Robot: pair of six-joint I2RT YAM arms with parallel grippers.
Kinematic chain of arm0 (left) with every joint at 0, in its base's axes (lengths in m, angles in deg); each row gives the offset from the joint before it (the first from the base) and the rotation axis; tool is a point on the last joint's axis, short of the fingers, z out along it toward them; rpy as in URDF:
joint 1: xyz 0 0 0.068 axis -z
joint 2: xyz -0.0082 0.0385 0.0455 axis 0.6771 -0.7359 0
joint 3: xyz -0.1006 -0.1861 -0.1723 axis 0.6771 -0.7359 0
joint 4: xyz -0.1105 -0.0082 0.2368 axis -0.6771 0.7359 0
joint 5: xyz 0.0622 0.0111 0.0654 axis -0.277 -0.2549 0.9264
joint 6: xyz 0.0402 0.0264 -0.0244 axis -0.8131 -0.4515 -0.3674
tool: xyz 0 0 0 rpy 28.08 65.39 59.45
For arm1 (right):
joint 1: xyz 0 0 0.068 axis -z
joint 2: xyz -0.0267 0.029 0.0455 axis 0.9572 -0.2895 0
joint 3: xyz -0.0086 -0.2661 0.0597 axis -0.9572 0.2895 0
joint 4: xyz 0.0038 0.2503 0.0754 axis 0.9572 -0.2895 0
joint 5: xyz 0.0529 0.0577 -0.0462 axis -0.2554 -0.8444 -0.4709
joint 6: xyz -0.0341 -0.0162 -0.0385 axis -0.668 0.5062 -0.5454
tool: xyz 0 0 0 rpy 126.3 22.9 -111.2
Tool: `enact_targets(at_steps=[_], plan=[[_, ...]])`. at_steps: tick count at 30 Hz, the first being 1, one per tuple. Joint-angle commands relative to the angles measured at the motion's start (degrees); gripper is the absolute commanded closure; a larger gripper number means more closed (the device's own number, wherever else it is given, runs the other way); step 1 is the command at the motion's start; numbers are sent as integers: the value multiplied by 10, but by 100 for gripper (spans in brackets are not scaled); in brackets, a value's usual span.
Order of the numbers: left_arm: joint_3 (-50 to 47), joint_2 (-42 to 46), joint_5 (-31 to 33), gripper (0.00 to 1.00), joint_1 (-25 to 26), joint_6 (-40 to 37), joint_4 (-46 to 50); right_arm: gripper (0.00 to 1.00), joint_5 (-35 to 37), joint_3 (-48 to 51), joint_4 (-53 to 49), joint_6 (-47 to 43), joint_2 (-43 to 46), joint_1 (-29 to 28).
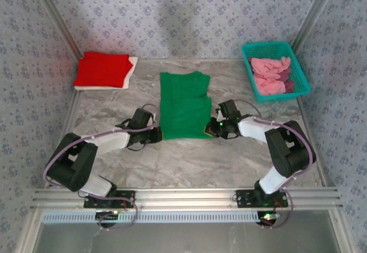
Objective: Fold and stack the t-shirts
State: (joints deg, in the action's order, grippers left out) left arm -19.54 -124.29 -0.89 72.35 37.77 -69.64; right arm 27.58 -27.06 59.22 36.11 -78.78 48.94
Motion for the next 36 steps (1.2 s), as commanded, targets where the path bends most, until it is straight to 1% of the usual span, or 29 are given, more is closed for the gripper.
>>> enact_targets(at_steps=[1, 3, 5, 6, 7, 8, 10, 11, 12, 15, 24, 27, 31, 36], plan=[[12, 42, 8, 88, -1, -4, 36, 91, 20, -26, -98, -29, 31, -1], [8, 54, 4, 77, -3, -1, 32, 76, 31, -25, -118, -28, 44, 7], [6, 51, -1, 76, -6, -1, 33, 67, 29, -19, -118, -28, 49, 16], [5, 45, -10, 73, -8, -2, 31, 63, 27, -17, -122, -28, 48, 21], [5, 40, -18, 68, -11, -5, 30, 60, 23, -17, -122, -29, 47, 25], [6, 32, -22, 66, -11, -3, 30, 60, 19, -15, -122, -29, 44, 27], [4, 22, -33, 65, -11, 0, 21, 59, 19, -13, -123, -32, 41, 30], [3, 17, -37, 62, -12, 3, 15, 59, 18, -13, -122, -34, 39, 30], [3, 13, -41, 61, -12, 5, 8, 59, 17, -14, -122, -35, 36, 31], [7, 3, -47, 60, -12, 6, 0, 59, 6, -19, -113, -39, 23, 35], [7, -17, -53, 60, -12, 6, -15, 58, -18, -23, -72, -33, -21, 24], [7, -23, -55, 60, -12, 8, -23, 60, -25, -24, -59, -27, -28, 17], [7, -32, -60, 60, -12, 10, -33, 63, -23, -30, -51, -14, -21, 6], [8, -39, -65, 61, -11, 12, -35, 65, -10, -38, -62, -3, -12, 0]])
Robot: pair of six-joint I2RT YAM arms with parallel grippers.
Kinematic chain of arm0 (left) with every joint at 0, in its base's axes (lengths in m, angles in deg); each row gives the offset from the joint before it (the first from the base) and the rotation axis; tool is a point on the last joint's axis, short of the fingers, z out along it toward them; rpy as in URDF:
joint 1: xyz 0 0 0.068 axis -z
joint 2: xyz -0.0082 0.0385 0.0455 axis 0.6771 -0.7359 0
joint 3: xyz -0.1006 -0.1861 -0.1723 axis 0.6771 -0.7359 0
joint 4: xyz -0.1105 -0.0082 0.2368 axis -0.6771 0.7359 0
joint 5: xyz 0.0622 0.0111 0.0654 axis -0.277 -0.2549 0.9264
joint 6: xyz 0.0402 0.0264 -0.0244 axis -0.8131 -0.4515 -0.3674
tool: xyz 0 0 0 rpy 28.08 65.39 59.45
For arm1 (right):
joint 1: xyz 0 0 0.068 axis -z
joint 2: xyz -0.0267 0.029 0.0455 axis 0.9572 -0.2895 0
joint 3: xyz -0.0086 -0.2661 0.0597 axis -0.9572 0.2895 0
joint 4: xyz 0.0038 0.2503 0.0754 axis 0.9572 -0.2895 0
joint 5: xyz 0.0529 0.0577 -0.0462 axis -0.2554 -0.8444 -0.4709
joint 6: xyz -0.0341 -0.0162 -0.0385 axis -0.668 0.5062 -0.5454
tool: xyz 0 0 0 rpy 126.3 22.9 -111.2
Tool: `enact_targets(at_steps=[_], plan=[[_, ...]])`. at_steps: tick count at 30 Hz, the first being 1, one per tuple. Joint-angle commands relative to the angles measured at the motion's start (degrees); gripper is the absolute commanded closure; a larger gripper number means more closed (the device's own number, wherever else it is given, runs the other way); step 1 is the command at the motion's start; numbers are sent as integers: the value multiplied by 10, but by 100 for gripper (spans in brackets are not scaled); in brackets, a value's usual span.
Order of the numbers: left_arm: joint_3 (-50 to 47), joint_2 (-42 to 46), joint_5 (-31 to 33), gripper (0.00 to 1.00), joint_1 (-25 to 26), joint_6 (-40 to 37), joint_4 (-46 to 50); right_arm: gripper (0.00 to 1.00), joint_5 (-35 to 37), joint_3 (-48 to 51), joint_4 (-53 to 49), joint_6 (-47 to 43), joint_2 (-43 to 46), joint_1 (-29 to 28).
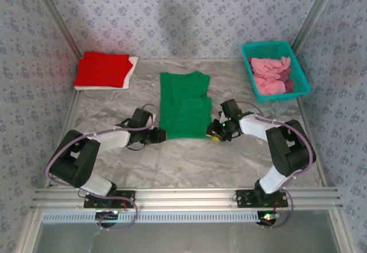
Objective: Fold and stack the t-shirts
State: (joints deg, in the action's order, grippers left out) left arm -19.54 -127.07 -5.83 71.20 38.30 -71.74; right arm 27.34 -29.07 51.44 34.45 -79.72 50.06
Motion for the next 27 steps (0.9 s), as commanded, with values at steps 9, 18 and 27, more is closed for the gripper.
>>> enact_targets(at_steps=[9, 18, 27], plan=[[-4, -10, -12, 61, 0, 16, -28, 65, 14, -20, 8, 26, -11, -16], [1, -39, -33, 56, 1, 36, -66, 62, 22, -12, 17, 35, -20, -8], [30, -60, -36, 58, 7, 32, -61, 67, 17, -4, 38, 41, -30, -9]])
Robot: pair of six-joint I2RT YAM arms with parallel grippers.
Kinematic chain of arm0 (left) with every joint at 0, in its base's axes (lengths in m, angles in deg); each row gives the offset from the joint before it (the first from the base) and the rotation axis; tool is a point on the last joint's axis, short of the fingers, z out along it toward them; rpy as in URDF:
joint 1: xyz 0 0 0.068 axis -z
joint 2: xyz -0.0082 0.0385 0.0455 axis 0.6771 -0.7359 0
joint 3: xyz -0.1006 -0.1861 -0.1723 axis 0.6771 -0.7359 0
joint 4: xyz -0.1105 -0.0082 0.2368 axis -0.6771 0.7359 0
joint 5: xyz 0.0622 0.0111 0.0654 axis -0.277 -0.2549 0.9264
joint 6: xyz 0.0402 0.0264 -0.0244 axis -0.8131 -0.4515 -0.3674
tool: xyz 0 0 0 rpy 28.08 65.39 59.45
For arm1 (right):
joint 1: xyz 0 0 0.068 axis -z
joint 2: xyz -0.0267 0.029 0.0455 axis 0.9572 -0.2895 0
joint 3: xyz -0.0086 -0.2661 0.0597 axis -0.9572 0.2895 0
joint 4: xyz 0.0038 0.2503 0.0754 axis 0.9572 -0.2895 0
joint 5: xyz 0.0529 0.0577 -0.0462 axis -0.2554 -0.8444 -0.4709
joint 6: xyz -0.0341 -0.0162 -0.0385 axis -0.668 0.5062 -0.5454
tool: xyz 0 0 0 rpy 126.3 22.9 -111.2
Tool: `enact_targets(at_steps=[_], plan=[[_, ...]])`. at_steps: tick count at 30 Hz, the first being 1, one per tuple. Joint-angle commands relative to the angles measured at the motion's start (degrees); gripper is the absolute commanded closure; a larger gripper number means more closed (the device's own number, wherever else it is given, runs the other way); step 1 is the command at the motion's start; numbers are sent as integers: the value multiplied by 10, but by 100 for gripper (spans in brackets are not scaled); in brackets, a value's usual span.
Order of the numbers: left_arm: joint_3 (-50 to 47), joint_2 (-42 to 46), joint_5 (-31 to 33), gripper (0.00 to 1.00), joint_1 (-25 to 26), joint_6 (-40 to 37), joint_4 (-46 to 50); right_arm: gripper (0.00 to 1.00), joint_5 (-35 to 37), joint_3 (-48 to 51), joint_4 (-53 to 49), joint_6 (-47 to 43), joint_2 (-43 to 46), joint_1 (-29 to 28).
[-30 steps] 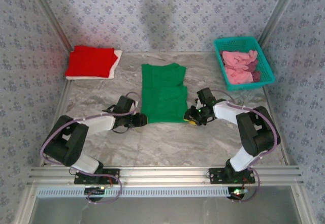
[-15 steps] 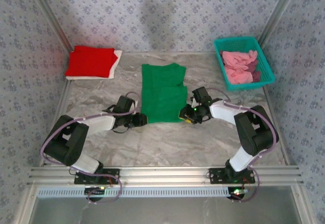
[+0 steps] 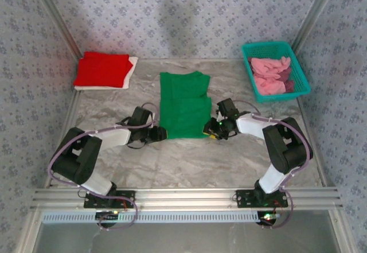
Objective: Fold and stack the t-shirts
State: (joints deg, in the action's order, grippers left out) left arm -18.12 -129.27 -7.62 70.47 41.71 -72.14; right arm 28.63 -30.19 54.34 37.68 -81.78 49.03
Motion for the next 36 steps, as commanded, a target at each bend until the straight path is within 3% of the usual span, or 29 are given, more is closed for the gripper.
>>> enact_targets(at_steps=[1, 5, 36], plan=[[18, -40, -18, 59, 14, -2, -56, 67, 4, 8, 9, 10, -8, 1], [30, -42, -19, 65, 14, -3, -50, 67, 5, 9, 8, 11, -3, 2], [105, -55, -17, 67, 19, -37, 46, 67, 7, 21, 24, 15, 2, 14]])
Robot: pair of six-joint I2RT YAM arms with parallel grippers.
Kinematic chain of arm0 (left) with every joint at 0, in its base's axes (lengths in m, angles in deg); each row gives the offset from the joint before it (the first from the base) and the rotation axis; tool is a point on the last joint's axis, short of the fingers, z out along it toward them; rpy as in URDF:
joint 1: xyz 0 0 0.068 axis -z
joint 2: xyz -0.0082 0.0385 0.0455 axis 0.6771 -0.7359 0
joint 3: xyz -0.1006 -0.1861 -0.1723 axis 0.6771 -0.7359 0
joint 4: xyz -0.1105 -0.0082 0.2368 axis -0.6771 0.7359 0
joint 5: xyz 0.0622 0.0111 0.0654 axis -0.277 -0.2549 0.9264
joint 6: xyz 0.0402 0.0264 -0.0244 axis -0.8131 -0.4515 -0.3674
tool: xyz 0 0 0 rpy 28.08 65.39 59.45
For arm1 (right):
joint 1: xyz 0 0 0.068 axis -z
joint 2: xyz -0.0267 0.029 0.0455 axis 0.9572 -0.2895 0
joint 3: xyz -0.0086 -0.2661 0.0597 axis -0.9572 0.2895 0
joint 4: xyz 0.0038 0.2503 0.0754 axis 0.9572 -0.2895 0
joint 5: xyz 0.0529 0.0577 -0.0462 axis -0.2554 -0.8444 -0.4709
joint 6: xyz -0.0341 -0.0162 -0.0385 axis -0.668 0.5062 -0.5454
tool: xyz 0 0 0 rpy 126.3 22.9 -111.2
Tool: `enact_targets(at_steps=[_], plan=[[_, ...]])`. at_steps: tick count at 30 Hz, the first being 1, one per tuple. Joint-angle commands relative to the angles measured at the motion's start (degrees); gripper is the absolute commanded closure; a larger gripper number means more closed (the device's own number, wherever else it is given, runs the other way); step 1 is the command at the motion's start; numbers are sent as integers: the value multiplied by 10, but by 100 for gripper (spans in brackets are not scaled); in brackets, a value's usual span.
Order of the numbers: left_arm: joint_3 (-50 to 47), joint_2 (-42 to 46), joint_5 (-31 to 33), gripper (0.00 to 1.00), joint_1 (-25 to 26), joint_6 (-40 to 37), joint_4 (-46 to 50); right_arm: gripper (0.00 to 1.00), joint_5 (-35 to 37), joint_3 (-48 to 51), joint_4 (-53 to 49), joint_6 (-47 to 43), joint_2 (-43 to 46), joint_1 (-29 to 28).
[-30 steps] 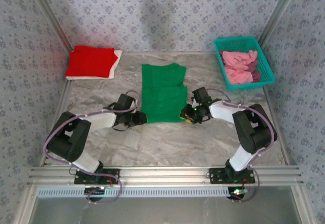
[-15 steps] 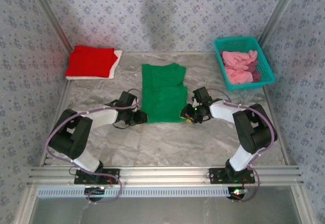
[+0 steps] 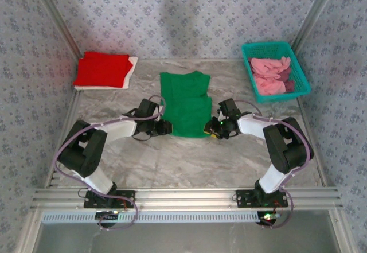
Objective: Fold and stack the t-shirts
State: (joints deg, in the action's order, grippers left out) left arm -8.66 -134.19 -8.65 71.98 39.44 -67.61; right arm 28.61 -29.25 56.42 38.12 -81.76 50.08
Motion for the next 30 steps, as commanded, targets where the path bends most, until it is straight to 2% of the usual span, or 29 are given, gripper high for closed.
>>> enact_targets(at_steps=[1, 4, 9, 15, 19, 24, 30], plan=[[9, -6, -5, 71, 4, -14, 2, 66, 6, 13, 5, 11, 2, 6], [3, -4, 4, 83, 4, -14, -1, 63, 4, 16, 7, 11, 2, 8], [-2, -3, 12, 92, 4, -13, -1, 62, -4, 15, 12, 9, 0, 11], [-16, 10, 25, 99, 4, -15, 7, 71, -5, 17, 21, 11, -10, 11], [-27, 20, 32, 100, 3, -13, 13, 86, -10, 13, 25, 14, -11, 9], [-50, 45, 43, 100, 2, -7, 13, 100, 4, 10, 3, -1, 22, 5], [-69, 79, 51, 100, 0, -1, 22, 100, 6, 30, -8, -20, 62, 2]])
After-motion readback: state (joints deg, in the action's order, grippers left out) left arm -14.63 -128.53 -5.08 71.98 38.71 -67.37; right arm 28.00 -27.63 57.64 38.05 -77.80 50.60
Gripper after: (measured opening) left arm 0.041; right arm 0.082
